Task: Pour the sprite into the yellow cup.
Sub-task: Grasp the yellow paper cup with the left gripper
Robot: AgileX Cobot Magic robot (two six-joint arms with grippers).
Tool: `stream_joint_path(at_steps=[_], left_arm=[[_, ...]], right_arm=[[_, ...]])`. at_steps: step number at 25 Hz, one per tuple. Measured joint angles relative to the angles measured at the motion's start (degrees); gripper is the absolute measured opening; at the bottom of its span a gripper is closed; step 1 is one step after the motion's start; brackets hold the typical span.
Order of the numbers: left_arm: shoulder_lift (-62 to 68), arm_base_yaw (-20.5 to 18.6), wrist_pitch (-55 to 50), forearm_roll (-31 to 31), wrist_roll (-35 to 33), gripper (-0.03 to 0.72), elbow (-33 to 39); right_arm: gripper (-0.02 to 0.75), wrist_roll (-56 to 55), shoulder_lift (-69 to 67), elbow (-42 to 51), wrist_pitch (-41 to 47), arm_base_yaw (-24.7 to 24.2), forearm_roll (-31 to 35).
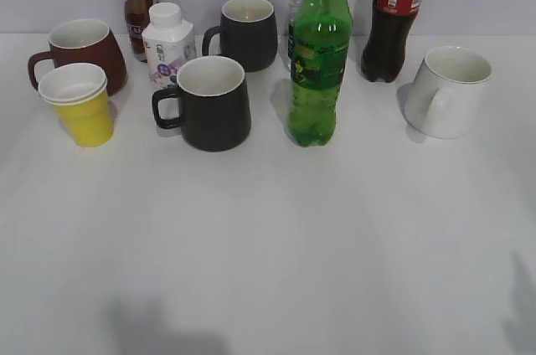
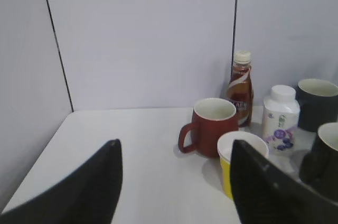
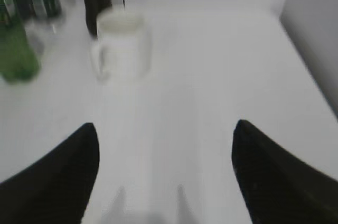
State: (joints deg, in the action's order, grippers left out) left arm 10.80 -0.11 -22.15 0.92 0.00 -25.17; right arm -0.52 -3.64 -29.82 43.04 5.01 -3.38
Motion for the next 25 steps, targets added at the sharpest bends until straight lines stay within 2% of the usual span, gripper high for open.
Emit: stream_joint_path(at_steps=[6, 13, 19, 25], left_arm=[[17.0, 0.0, 22.6, 0.6, 0.0, 0.491, 6.2], [42.4, 0.0, 46.1, 0.5, 0.4, 0.491, 6.4], [56.1, 0.9, 53.8, 0.4, 3.3, 0.491, 6.4], [59.4, 7.5, 55.0, 2.1, 3.4, 0.491, 9.5]], right_arm=[[0.587, 0.0, -10.2, 0.0, -14.6, 0.3, 2.7], [0.587, 0.0, -23.3, 0.1, -28.2, 7.1, 5.3], [0.587, 0.1, -36.5, 0.1, -34.3, 14.4, 5.4], [0.587, 0.5, -49.5, 0.2, -44.4, 18.9, 5.9]])
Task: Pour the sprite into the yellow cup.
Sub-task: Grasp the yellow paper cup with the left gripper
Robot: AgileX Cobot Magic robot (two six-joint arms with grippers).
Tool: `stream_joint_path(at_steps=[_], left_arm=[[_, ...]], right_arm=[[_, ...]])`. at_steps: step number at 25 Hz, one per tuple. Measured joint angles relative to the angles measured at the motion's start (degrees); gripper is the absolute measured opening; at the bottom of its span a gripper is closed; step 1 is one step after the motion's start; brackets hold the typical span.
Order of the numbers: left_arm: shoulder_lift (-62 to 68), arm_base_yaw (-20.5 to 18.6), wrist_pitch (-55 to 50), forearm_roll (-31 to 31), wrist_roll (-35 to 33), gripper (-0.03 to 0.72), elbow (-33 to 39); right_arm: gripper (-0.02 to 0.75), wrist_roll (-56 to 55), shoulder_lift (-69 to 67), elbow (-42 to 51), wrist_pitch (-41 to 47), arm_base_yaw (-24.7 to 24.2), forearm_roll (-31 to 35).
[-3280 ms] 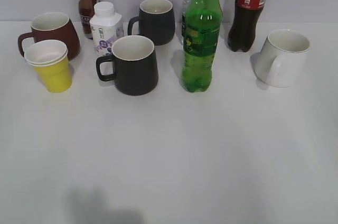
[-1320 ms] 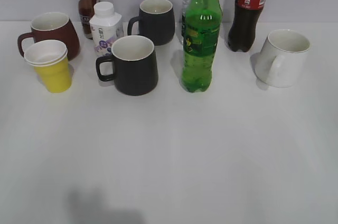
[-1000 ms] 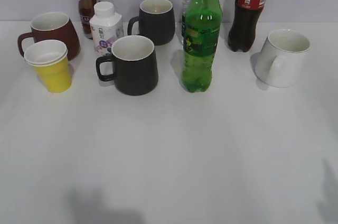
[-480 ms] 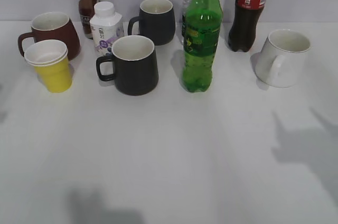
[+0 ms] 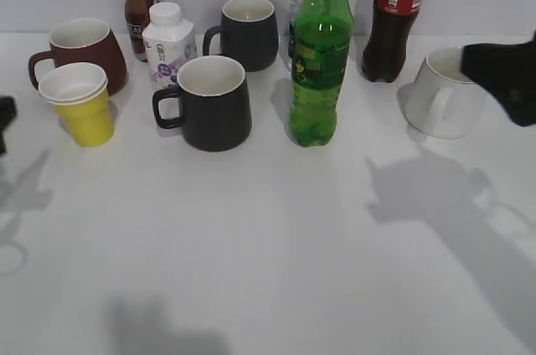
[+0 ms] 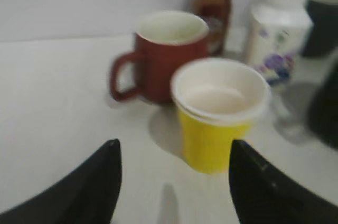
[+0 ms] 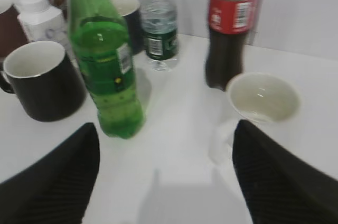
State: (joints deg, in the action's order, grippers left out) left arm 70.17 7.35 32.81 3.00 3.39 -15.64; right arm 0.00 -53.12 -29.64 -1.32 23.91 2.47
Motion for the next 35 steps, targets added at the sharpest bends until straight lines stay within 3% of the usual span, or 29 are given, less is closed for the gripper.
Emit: stream_joint_path(at_steps=[5, 11, 16, 22, 35], left_arm=[[6.1, 2.8, 4.3, 2.5, 0.0, 0.491, 0.8], [19.1, 2.9, 25.0, 3.2, 0.0, 0.491, 0.8], [29.5, 2.9, 33.8, 5.9, -1.8, 0.557, 0.3], [33.7, 2.9, 35.9, 6.1, -5.1, 0.589, -0.6], [42.5, 2.9, 36.3, 4.9, -5.4, 0.590, -11.0]], right_arm=[[0.587, 0.0, -9.3, 0.0, -10.4, 0.7, -0.2], [0.587, 0.0, -16.8, 0.0, -20.3, 0.7, -2.0], [0.587, 0.0, -19.9, 0.0, -23.3, 0.7, -3.2], [0.587, -0.6, -20.3, 0.0, -27.8, 0.7, -3.2], [0.587, -3.2, -20.3, 0.0, -32.1, 0.7, -5.4]])
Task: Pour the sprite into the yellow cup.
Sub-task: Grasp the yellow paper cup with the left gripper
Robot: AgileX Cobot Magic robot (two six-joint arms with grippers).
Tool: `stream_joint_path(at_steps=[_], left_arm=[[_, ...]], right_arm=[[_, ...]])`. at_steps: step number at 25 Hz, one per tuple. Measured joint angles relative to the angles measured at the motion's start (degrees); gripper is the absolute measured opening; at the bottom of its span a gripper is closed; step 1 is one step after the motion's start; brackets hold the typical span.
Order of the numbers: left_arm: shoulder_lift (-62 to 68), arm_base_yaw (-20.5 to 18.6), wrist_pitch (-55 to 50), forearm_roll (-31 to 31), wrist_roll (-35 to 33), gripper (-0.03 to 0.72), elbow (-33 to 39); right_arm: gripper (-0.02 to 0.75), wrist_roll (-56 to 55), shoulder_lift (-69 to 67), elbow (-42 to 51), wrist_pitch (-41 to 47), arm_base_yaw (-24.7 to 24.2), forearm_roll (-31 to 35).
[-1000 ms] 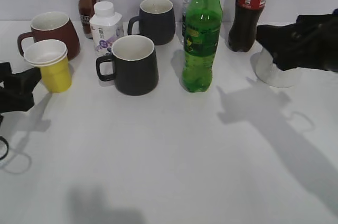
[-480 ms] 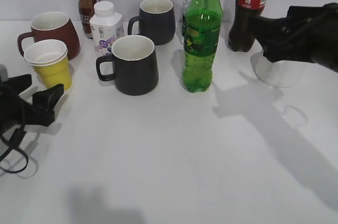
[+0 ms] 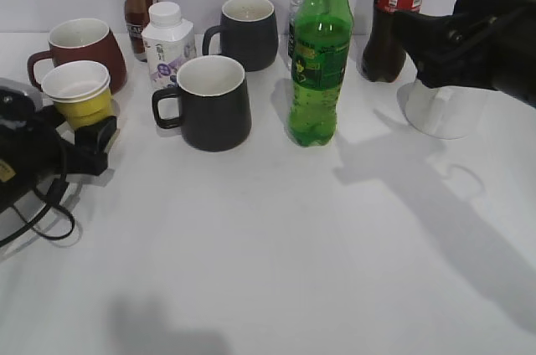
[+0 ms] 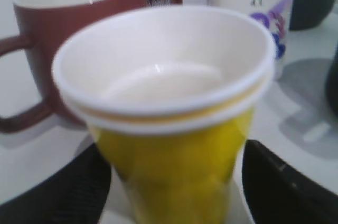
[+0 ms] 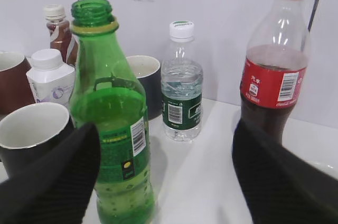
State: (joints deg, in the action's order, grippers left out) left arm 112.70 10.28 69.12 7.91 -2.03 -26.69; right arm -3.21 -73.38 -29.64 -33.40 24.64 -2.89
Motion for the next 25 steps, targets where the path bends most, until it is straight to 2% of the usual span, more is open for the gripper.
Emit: stream_joint_path(at_steps=[13, 21, 25], left_arm=[[3.3, 0.0, 0.2, 0.7, 0.0, 0.582, -8.2], [4.6, 0.0, 0.4, 0.7, 0.0, 0.475, -9.4], [4.6, 0.0, 0.4, 1.1, 0.0, 0.457, -9.4]], right_arm=[[0.587, -0.2, -2.6, 0.0, 0.0, 0.0, -0.6], [0.587, -0.3, -3.8, 0.0, -0.1, 0.0, -0.9], [0.587, -0.3, -3.8, 0.0, -0.3, 0.0, -1.0]])
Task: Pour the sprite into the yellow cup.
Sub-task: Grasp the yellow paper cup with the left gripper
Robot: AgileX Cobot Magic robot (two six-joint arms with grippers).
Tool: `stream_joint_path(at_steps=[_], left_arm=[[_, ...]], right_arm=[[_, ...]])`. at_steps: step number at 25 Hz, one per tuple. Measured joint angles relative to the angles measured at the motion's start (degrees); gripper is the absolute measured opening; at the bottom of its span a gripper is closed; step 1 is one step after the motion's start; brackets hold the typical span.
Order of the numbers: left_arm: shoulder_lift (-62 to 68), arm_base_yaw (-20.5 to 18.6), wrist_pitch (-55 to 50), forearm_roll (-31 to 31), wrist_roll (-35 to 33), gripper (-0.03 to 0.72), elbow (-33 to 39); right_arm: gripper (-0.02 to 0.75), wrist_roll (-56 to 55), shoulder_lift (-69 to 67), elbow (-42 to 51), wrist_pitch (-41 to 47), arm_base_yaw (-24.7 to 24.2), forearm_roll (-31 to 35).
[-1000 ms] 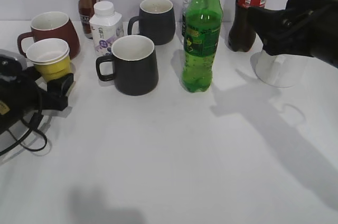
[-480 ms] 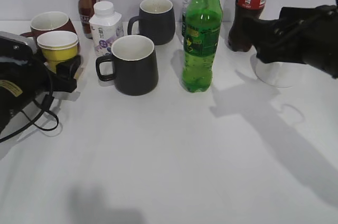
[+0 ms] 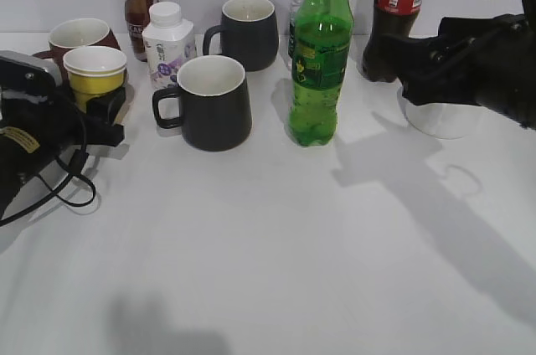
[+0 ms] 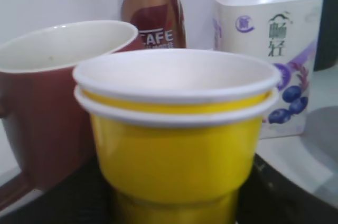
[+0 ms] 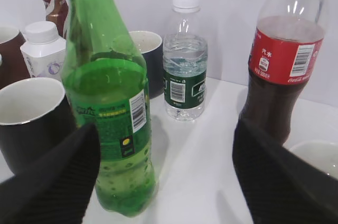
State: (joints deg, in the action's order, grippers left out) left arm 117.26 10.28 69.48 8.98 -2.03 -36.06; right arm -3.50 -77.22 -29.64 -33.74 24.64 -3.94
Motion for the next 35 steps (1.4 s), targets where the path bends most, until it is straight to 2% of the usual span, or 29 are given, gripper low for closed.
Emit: stream_joint_path(at_steps=[3, 9, 13, 17, 20, 30, 35], left_arm=[[-0.1, 0.0, 0.4, 1.4, 0.0, 0.457, 0.9], [-2.0, 0.0, 1.6, 2.0, 0.0, 0.469, 7.4], [-2.1, 0.0, 1.0, 2.4, 0.0, 0.515, 10.1], [-2.1, 0.0, 0.9, 2.4, 0.0, 0.597, 10.3], [-2.1, 0.0, 0.8, 2.3, 0.0, 0.617, 10.0], [-1.7, 0.0, 0.0, 2.5, 0.0, 0.616, 5.4], [0.3, 0.0, -0.2, 2.6, 0.0, 0.558, 3.5]], right_arm=[[0.587, 0.0, 0.0, 0.0, 0.0, 0.0, -0.1], [0.587, 0.0, 0.0, 0.0, 0.0, 0.0, -0.1], [0.587, 0.0, 0.0, 0.0, 0.0, 0.0, -0.1], [0.587, 0.0, 0.0, 0.0, 0.0, 0.0, -0.1], [0.587, 0.0, 0.0, 0.0, 0.0, 0.0, -0.1], [0.587, 0.0, 0.0, 0.0, 0.0, 0.0, -0.2], [0.587, 0.0, 0.0, 0.0, 0.0, 0.0, -0.3]])
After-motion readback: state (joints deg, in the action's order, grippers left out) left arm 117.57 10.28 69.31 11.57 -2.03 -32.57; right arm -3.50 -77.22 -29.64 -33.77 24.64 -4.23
